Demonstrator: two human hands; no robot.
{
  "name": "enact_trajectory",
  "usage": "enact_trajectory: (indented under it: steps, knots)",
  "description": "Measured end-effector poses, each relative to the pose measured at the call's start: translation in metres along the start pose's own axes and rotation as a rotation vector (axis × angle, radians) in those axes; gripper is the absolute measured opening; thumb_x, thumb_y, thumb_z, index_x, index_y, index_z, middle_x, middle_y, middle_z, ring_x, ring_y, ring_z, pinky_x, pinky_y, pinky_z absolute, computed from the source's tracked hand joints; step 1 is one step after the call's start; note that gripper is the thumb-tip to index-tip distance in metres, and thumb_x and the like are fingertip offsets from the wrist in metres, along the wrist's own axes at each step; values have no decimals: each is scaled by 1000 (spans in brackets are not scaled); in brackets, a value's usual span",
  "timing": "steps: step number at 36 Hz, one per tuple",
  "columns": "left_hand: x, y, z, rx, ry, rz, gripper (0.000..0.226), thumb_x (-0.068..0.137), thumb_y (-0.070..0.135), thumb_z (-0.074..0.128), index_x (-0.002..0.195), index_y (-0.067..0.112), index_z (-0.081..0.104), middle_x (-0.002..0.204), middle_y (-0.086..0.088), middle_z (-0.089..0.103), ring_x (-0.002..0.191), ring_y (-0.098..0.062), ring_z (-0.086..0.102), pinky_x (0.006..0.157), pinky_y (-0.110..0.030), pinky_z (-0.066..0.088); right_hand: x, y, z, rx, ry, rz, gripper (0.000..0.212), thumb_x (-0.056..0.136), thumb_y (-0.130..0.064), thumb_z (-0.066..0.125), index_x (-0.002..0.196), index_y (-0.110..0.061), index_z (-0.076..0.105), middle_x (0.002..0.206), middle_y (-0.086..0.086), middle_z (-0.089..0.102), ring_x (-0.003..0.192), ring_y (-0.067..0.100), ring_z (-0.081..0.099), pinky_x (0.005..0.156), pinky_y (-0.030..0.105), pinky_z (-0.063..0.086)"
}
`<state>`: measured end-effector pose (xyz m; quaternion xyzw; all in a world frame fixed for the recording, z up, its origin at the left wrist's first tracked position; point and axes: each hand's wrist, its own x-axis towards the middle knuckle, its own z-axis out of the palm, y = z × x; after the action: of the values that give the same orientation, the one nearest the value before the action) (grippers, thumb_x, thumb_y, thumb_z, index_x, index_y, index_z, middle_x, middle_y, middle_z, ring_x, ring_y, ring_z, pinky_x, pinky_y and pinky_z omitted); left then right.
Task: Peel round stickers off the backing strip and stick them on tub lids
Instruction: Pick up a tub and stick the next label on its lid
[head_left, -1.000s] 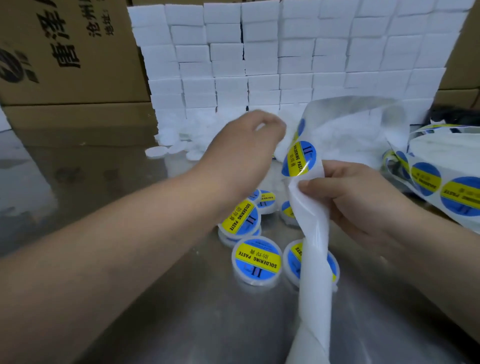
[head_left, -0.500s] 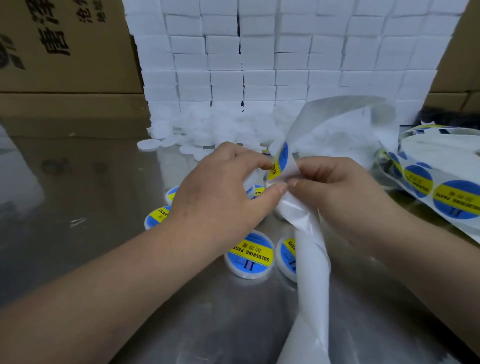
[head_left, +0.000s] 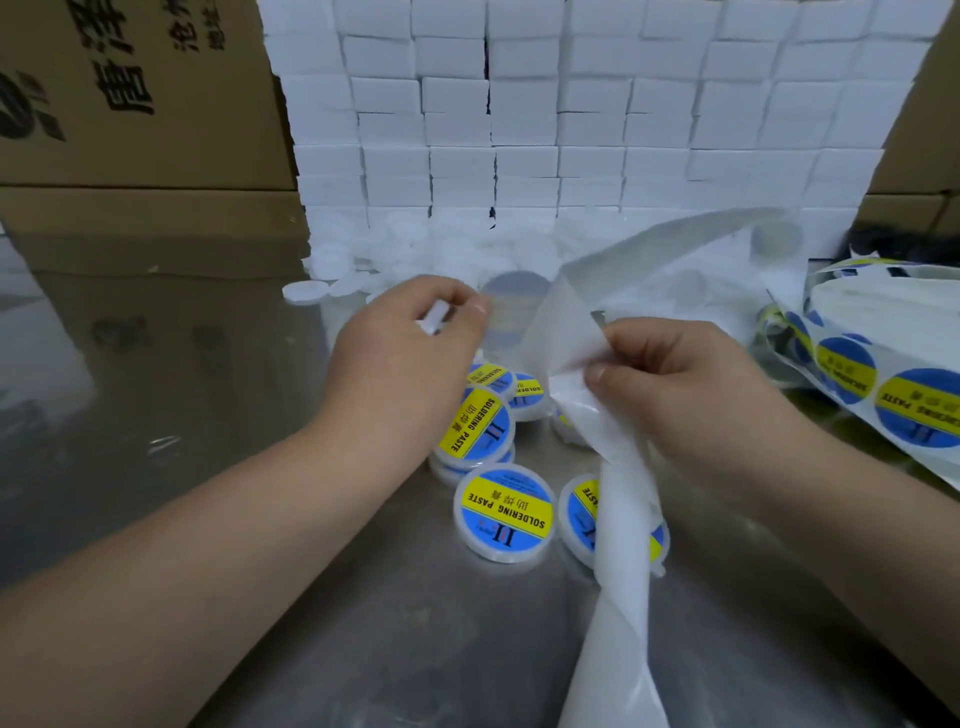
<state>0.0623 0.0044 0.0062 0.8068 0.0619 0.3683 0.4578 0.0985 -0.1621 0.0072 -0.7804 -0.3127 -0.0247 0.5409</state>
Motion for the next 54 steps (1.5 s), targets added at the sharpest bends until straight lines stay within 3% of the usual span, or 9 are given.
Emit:
enact_trajectory:
  steps: [4,8,13,20,24,35,42,50,54]
  knots:
    - [7,-3,-4,-116,114,-99,23,90,37,50,68,33,55,51,28,52,40,5,45,36,-8,32,4,2,-1,39,183,-2,48,81,4,52,100,-41,51,80,-10,65,59,5,56,54,16,44]
    - [3,-1,-5,-66,102,-41,22,89,42,51,69,31,55,63,31,55,58,11,49,50,-5,36,1,-3,-3,-49,276,-83,64,79,8,46,108,-49,41,102,-22,57,56,5,49,48,9,40]
    - [-7,0,-2,97,26,117,17,84,49,55,88,32,57,97,9,56,87,-5,49,74,-20,39,-3,-7,-1,-31,216,-36,50,76,12,41,71,-31,66,52,-19,57,42,0,46,39,6,33]
    - [-11,6,-5,164,40,263,23,72,53,59,86,37,49,87,20,44,88,6,40,72,-1,29,-4,-14,-1,327,132,25,15,69,-11,61,58,-8,70,59,5,66,56,6,59,46,11,43]
    - [-12,9,-5,178,42,298,29,64,53,60,86,37,49,88,21,42,90,6,40,73,-3,30,1,-9,-4,393,181,74,27,76,-28,64,56,-12,70,59,4,65,58,13,59,55,20,49]
    - [-5,-2,1,288,-37,167,32,73,34,63,94,37,40,98,14,40,80,-3,37,64,-20,26,4,-6,-8,257,318,92,30,83,-15,62,57,-28,71,55,-7,66,52,4,57,49,14,46]
    - [3,9,-2,-374,17,-196,20,80,30,36,74,31,55,84,9,53,72,-9,42,57,-21,36,5,-9,-11,341,337,123,31,83,-10,59,55,-20,67,54,-7,60,52,7,53,51,14,45]
    - [9,4,-1,-456,-15,-327,26,88,3,46,95,24,59,81,8,60,69,-6,57,49,-15,41,-2,-12,-3,446,83,102,32,81,2,54,62,-16,72,50,0,51,50,10,48,49,15,44]
    - [4,8,-1,-682,-100,-340,25,92,3,48,80,19,61,65,6,70,59,-7,67,49,-17,50,-3,-14,-2,435,25,100,33,81,5,52,66,-15,73,49,1,50,45,7,47,45,13,41]
